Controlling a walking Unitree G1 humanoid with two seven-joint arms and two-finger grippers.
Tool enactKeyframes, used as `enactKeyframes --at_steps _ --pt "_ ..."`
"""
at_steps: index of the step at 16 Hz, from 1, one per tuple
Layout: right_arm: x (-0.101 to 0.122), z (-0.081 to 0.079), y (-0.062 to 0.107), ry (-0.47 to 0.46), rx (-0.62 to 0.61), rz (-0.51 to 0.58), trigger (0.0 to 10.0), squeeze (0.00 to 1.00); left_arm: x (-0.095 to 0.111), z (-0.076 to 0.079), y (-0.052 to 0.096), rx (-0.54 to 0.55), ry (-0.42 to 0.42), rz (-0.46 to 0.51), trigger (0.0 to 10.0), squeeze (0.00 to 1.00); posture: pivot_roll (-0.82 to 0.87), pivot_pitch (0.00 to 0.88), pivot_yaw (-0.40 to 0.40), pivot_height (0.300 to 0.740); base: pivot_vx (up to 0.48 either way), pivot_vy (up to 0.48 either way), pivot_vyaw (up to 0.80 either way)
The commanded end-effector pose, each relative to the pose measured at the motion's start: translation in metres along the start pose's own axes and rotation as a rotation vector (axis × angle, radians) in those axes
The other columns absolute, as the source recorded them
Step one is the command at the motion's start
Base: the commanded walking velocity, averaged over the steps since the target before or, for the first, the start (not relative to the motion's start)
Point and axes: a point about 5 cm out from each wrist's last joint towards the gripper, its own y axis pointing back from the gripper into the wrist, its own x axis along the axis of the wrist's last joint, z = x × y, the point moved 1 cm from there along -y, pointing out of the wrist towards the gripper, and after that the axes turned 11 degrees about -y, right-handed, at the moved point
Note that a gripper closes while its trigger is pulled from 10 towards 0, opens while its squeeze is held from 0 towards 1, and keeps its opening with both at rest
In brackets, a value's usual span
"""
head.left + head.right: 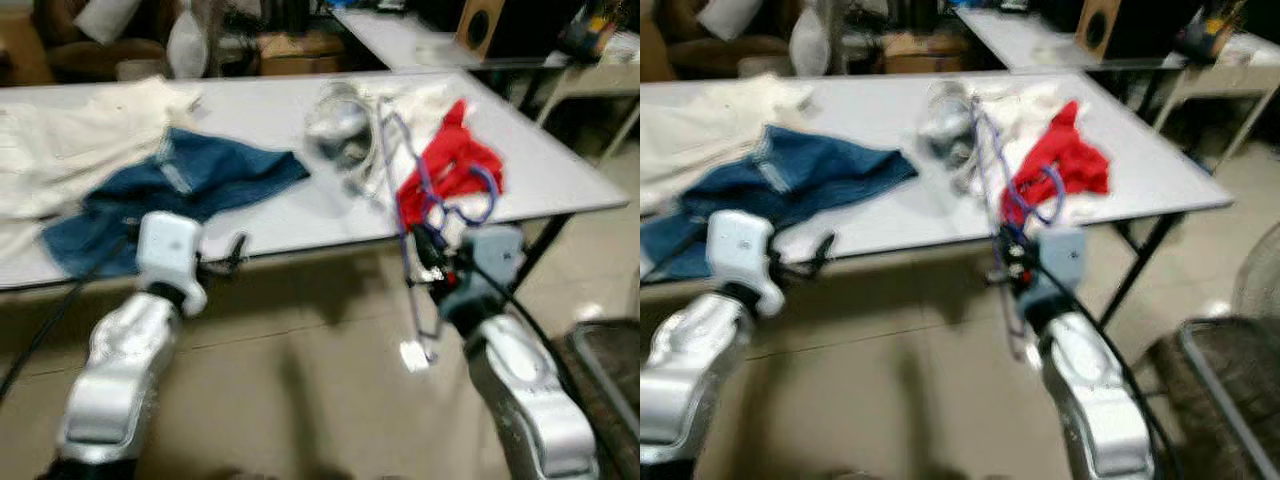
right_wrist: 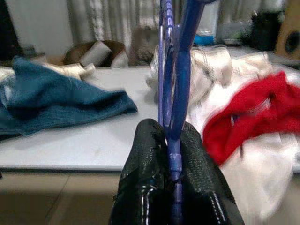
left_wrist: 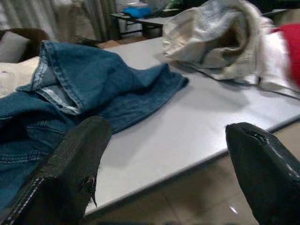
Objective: Hang hanger
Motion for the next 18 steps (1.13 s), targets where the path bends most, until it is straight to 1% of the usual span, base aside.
enactKeyframes --at_steps 1,3,5,7,11,13,14,15,16,17,18 --pt "0.0 0.0 0.001 -0.002 0.001 0.003 10.0 0.0 -0.001 -0.007 0.001 0.017 -0.015 -0.005 10.0 0.0 -0.08 0.0 -0.015 0.74 0.0 0.341 0.0" --pt "-0.002 -0.001 0.001 -0.002 0.007 -0.004 10.0 0.0 -0.002 -0.007 0.002 0.02 -0.016 -0.007 10.0 0.0 -0.08 0.0 -0.024 0.74 0.0 0.341 0.0" --pt "-0.001 -0.003 -0.004 0.007 0.031 -0.006 10.0 0.0 -0.002 -0.004 0.001 0.025 -0.012 -0.004 10.0 0.0 -0.08 0.0 -0.035 0.74 0.0 0.341 0.0" --pt "-0.002 -0.001 -0.005 0.009 0.034 -0.009 10.0 0.0 -0.005 -0.003 0.001 0.032 -0.013 -0.007 10.0 0.0 -0.08 0.0 -0.04 0.74 0.0 0.337 0.0" --pt "-0.005 0.0 -0.005 -0.002 0.035 -0.017 10.0 0.0 -0.006 -0.006 0.003 0.033 -0.028 -0.008 10.0 0.0 -0.06 0.0 -0.038 0.74 0.0 0.331 0.0" --pt "-0.005 -0.002 -0.006 -0.008 0.035 -0.014 10.0 0.0 -0.006 -0.007 0.001 0.032 -0.074 -0.002 10.0 0.0 -0.07 0.0 -0.037 0.74 0.0 -0.126 0.0" --pt "-0.005 -0.002 -0.006 -0.008 0.035 -0.014 10.0 0.0 -0.006 -0.007 0.001 0.032 -0.074 -0.002 10.0 0.0 -0.07 0.0 -0.037 0.74 0.0 -0.251 0.0" --pt "-0.005 -0.002 -0.006 -0.006 0.037 -0.014 10.0 0.0 -0.006 -0.007 0.0 0.037 -0.093 -0.003 10.0 0.0 -0.07 0.0 -0.037 0.74 0.0 -0.48 0.0" --pt "-0.005 0.004 -0.004 -0.008 0.01 -0.022 10.0 0.0 -0.007 -0.003 -0.004 0.039 -0.101 0.002 10.0 0.0 -0.09 0.0 -0.028 0.74 0.0 -0.48 0.0" --pt "-0.006 0.012 -0.003 0.003 -0.022 -0.035 10.0 0.0 -0.011 -0.001 -0.007 0.051 -0.065 -0.012 10.0 0.0 -0.1 0.0 -0.027 0.74 0.0 0.0 0.0" --pt "-0.004 0.016 -0.002 0.01 -0.035 -0.03 10.0 0.0 -0.01 0.001 -0.008 0.047 -0.027 0.004 10.0 0.0 -0.1 0.0 -0.023 0.74 0.0 0.0 0.0"
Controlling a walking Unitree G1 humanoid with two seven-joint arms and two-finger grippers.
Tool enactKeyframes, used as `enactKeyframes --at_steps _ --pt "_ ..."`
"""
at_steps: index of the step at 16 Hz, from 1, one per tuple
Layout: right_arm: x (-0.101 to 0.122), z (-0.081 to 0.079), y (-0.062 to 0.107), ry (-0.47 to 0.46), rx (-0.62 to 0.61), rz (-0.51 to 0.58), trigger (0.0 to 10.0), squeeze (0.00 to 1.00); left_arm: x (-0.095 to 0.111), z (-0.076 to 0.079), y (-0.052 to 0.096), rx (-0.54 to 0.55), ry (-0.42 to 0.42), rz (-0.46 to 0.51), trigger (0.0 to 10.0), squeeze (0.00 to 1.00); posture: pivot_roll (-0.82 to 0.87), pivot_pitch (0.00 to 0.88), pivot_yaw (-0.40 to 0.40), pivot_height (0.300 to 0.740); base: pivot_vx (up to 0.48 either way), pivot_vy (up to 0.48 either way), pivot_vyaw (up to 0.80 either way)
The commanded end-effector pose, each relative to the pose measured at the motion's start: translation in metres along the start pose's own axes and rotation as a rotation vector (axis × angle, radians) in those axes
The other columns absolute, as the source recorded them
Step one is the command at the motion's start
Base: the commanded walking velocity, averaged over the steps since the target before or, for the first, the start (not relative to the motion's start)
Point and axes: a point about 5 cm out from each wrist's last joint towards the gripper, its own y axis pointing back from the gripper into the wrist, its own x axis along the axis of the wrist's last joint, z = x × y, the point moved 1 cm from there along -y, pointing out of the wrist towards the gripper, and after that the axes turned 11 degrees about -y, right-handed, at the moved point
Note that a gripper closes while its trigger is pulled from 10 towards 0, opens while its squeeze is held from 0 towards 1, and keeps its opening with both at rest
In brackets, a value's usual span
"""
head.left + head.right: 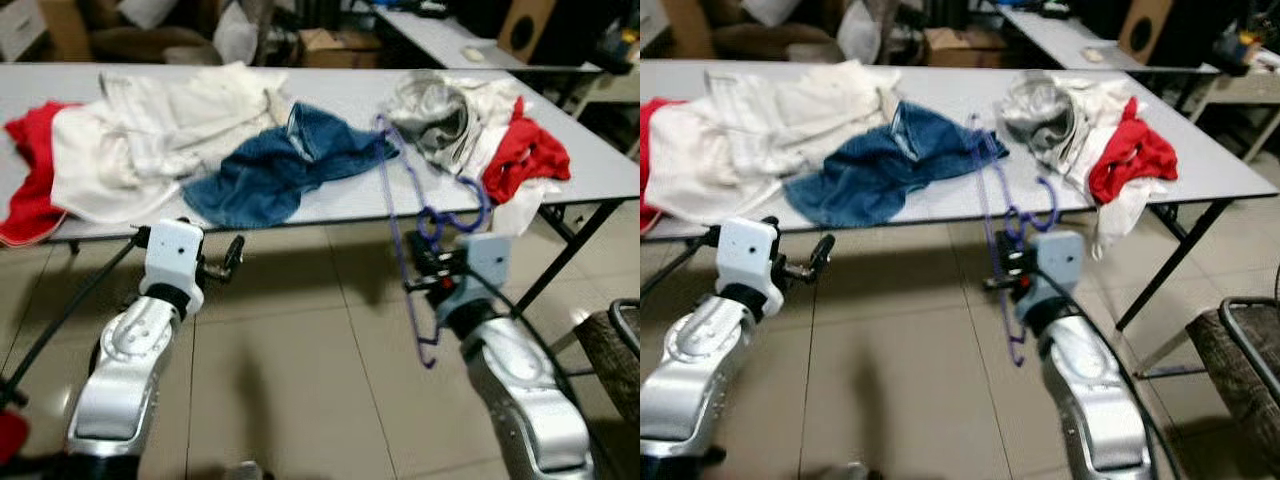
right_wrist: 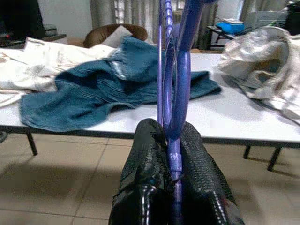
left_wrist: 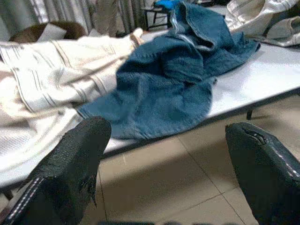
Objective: Hang hanger
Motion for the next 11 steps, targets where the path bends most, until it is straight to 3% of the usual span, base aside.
enactKeyframes --at_steps 1,5,6,8,11 --pt "0.003 0.012 0.002 0.003 -0.052 -0.003 10.0 0.0 0.005 0.006 -0.003 -0.016 0.025 0.021 10.0 0.0 -0.1 0.0 -0.023 0.74 0.0 0.0 0.0" --pt "-0.005 0.015 0.005 0.036 -0.047 -0.049 10.0 0.0 0.0 0.01 0.001 -0.041 0.084 0.032 10.0 0.0 -0.11 0.0 -0.039 0.74 0.131 0.0 0.0" --pt "-0.006 0.018 0.004 0.045 -0.048 -0.052 10.0 0.0 -0.004 0.004 0.001 0.02 0.166 0.01 10.0 1.0 -0.11 0.0 -0.051 0.74 0.266 0.0 0.0" --pt "-0.003 0.019 0.002 0.04 -0.042 -0.034 10.0 0.0 -0.006 0.002 0.001 0.042 0.172 0.003 10.0 1.0 -0.11 0.0 -0.054 0.74 0.133 0.0 0.0" --pt "0.004 0.018 -0.002 0.033 -0.005 -0.014 10.0 0.0 -0.006 0.0 -0.001 0.045 0.113 0.006 10.0 1.0 -0.1 0.0 -0.05 0.74 0.08 0.0 0.0"
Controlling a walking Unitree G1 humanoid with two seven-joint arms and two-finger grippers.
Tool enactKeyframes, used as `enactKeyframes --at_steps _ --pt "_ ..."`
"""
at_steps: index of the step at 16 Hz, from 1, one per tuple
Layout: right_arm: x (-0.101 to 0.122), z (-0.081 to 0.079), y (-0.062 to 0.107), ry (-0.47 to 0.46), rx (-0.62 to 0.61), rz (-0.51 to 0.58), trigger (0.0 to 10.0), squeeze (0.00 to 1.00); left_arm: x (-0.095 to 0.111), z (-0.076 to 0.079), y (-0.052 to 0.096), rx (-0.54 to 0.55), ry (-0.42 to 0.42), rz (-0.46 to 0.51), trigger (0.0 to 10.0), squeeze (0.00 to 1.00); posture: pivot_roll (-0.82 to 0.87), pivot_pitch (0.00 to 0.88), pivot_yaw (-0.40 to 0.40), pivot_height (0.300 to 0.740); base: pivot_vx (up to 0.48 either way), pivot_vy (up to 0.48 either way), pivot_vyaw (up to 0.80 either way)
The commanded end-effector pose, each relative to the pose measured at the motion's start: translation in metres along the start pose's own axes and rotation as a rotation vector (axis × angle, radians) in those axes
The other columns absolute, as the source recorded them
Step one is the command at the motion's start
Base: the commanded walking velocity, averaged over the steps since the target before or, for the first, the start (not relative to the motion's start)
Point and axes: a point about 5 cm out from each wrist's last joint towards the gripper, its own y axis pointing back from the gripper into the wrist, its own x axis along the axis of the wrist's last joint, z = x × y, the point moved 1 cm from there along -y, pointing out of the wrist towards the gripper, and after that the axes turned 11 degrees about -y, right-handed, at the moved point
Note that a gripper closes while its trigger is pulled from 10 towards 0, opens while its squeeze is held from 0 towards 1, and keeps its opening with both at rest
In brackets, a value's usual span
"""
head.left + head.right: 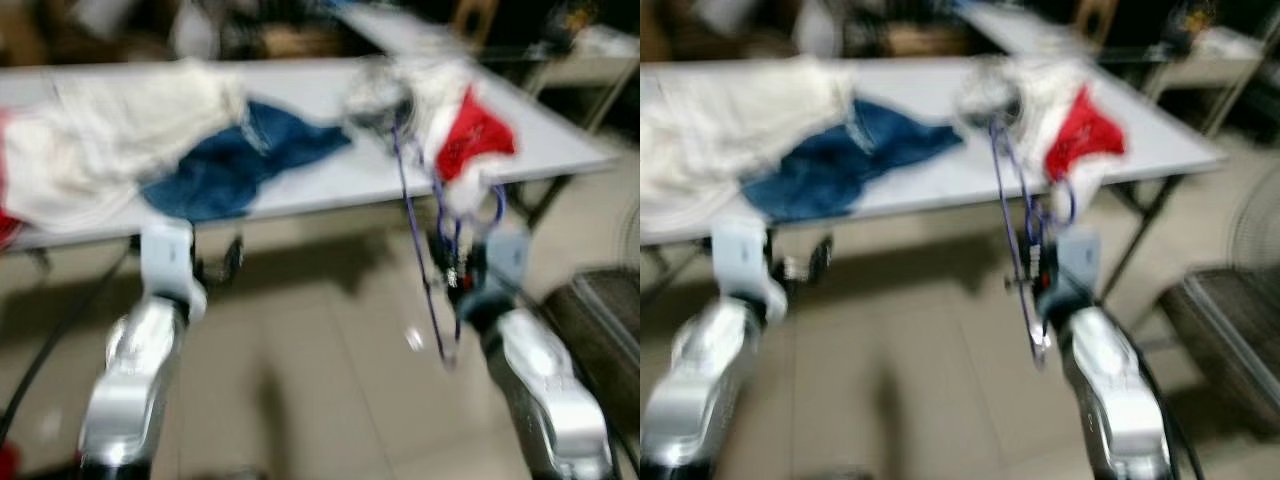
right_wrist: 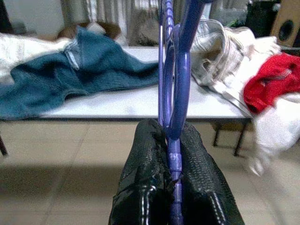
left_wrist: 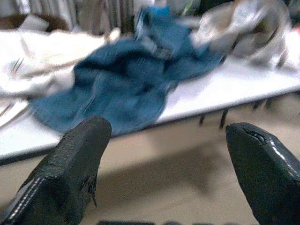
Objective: Hang hanger
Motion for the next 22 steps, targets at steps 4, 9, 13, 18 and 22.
enactKeyframes --at_steps 4,9,13,18,22 --pt "0.0 0.0 -0.004 0.004 0.029 -0.004 10.0 0.0 0.007 -0.008 -0.002 0.02 -0.009 0.026 10.0 1.0 -0.1 0.0 -0.055 0.74 0.27 0.0 0.0" --pt "0.006 0.003 -0.005 0.045 0.063 0.001 10.0 0.0 0.01 -0.003 -0.01 0.02 -0.016 0.039 10.0 0.99 -0.1 0.0 -0.054 0.74 0.277 0.0 0.0" --pt "0.006 -0.004 -0.011 0.03 0.086 0.007 10.0 0.0 0.01 -0.01 -0.008 0.045 -0.004 0.043 10.0 0.99 -0.1 0.0 -0.072 0.74 0.31 0.0 0.6" --pt "0.003 0.002 -0.007 0.035 0.078 -0.005 10.0 0.0 0.009 -0.007 -0.014 0.036 0.005 0.039 10.0 0.99 -0.11 0.0 -0.057 0.74 0.32 0.0 0.0" --pt "0.0 0.003 -0.007 0.035 0.075 -0.013 10.0 0.0 0.01 -0.011 -0.015 0.03 -0.013 0.047 10.0 1.0 -0.11 0.0 -0.068 0.74 0.325 0.0 0.0"
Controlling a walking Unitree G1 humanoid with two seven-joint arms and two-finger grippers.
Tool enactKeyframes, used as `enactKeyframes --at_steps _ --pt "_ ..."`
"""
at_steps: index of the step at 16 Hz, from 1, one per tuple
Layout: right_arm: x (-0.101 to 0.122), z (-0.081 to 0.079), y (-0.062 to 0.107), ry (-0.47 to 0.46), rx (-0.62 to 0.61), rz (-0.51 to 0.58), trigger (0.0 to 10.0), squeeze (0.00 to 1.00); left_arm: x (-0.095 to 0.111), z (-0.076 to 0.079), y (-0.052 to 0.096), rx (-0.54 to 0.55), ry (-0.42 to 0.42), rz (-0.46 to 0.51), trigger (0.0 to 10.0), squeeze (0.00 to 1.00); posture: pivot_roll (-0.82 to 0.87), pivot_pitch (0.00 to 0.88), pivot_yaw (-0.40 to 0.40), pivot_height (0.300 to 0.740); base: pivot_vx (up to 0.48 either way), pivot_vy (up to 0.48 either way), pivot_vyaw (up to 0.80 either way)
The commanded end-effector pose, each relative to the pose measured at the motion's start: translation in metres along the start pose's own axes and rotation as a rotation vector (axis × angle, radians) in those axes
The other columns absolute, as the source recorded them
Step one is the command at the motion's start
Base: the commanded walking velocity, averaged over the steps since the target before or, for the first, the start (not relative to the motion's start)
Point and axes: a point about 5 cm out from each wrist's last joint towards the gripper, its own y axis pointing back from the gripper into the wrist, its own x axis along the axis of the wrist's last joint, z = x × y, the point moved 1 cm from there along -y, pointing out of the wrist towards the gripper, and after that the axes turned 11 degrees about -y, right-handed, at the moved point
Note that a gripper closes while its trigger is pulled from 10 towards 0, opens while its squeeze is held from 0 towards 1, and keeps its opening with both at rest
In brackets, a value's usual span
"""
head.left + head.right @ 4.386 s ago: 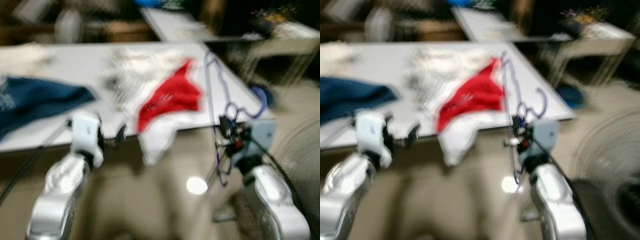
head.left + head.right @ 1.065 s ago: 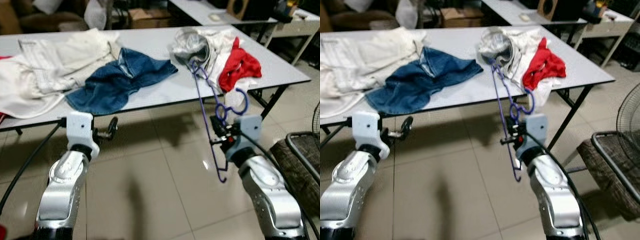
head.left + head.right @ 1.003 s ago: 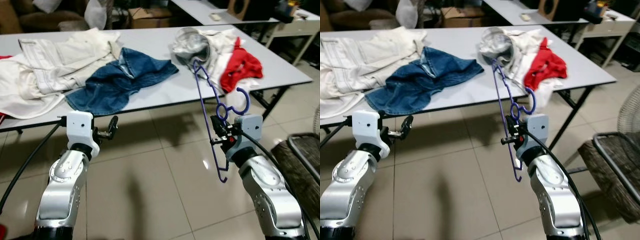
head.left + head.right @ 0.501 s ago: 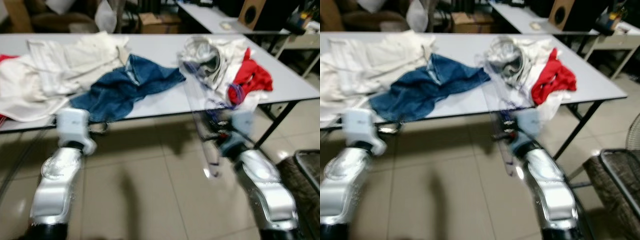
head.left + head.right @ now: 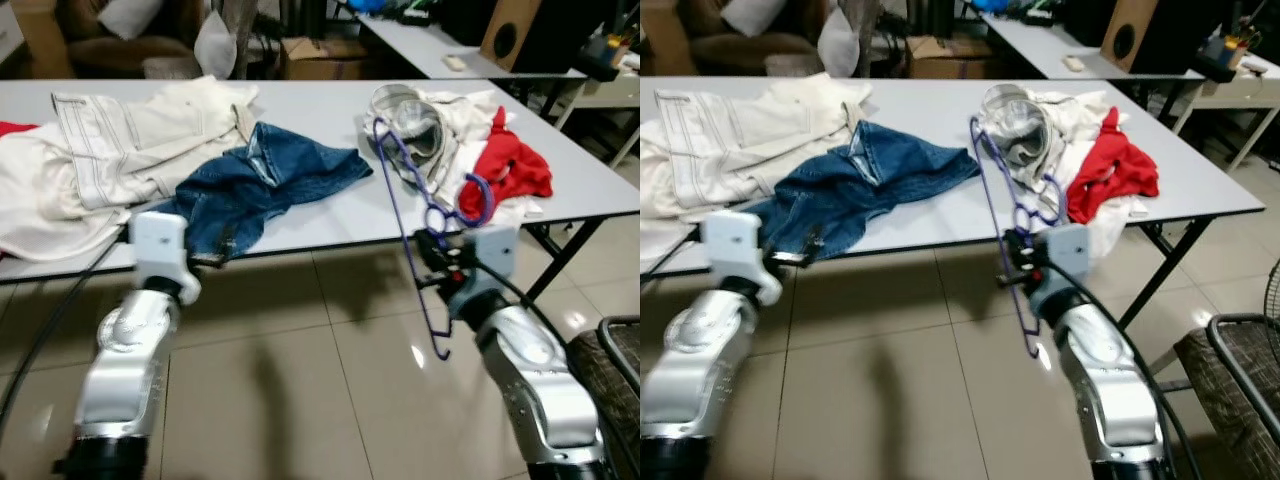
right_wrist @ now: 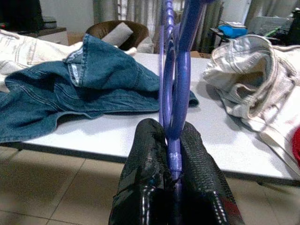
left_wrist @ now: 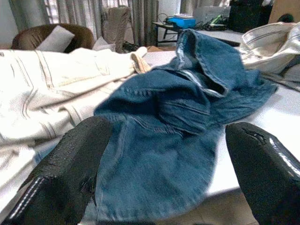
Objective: Hang hanger
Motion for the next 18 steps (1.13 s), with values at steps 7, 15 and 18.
enactKeyframes --at_steps 7,15,18 --pt "0.003 0.014 0.012 0.016 -0.038 0.006 10.0 0.0 0.001 0.019 -0.004 -0.058 0.023 0.012 10.0 0.99 -0.12 0.0 -0.06 0.74 0.361 0.0 0.0" --pt "0.003 0.012 0.01 0.035 -0.009 -0.006 10.0 0.0 -0.003 0.012 -0.008 -0.035 -0.012 0.005 10.0 1.0 -0.12 0.0 -0.072 0.74 0.376 0.0 0.0" --pt "-0.002 0.01 0.011 0.044 0.002 -0.025 10.0 0.0 -0.012 0.005 -0.006 -0.017 -0.027 -0.029 10.0 0.98 -0.12 0.0 -0.074 0.74 0.365 0.0 0.0"
